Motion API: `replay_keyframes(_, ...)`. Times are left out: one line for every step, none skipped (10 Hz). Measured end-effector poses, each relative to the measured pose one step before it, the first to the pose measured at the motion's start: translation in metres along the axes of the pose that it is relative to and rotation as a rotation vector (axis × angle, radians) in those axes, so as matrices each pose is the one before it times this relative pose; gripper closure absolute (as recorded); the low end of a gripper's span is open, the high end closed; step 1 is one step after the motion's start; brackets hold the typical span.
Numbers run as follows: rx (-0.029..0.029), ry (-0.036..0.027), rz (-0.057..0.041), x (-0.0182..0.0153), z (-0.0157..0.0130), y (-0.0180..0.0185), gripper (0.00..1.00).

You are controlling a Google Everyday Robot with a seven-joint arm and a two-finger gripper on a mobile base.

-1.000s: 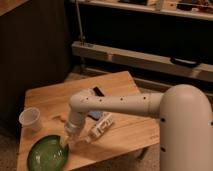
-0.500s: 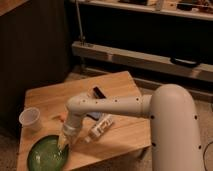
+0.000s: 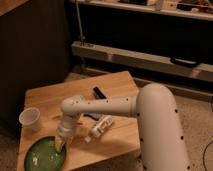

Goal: Pick up the ceramic bowl

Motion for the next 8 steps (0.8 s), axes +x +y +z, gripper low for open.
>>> replay_keyframes(-0.00356,0.00280,0.00764,-0.00076,-0.00467,-0.00288,0.96)
replay_keyframes(0.00413,0.00284,0.00793,-0.00224,-0.00902,-0.00450,0.98)
replay_keyframes(0.01520,0.00930,0.01009,-0.00109,-0.01343,-0.00757,0.98)
replay_keyframes(0.00746,0.00149,-0.00148,-0.00536,-0.01809,-0.01008,0.98)
replay_keyframes(0.00920,0.00959,-0.00664,-0.00315,-0.02096,-0.01531,0.98)
replay_keyframes(0.01100,0.00027,-0.00949,-0.00423,-0.01910,-0.01475,0.98)
replay_keyframes(0.01887,0.00064,-0.01046,-0.00444,-0.02099,-0.01436,0.98)
replay_keyframes(0.01981,-0.00147,-0.01059,-0.00409,-0.01811,-0.01257,0.98)
